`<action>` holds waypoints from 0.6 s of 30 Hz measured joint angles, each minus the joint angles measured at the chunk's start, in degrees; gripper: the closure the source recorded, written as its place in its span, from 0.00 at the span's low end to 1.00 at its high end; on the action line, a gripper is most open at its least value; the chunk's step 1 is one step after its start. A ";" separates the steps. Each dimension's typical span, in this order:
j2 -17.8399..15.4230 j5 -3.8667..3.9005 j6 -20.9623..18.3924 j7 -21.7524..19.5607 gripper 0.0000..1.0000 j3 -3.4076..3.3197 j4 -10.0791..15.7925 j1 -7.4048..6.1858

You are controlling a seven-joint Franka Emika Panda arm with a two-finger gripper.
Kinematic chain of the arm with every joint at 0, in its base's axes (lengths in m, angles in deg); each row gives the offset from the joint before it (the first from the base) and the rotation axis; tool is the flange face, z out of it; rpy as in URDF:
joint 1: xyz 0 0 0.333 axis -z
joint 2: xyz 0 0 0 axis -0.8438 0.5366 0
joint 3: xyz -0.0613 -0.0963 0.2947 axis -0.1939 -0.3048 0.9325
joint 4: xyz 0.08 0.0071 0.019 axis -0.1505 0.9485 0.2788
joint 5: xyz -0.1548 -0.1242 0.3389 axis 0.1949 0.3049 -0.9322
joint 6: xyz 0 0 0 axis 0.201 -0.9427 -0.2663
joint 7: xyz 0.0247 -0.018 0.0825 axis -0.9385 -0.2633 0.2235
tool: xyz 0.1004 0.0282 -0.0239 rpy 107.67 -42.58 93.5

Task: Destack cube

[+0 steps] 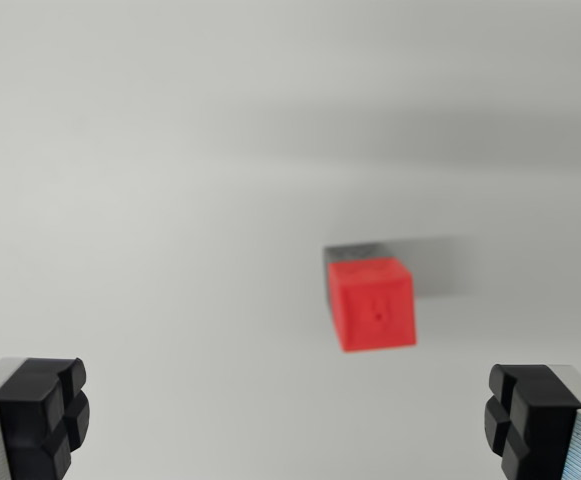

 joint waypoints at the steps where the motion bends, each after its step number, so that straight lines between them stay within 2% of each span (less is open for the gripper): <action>1: 0.00 0.00 0.00 0.00 0.00 0.00 0.00 0.00; 18: 0.00 0.00 0.13 0.20 0.00 -0.01 0.38 0.06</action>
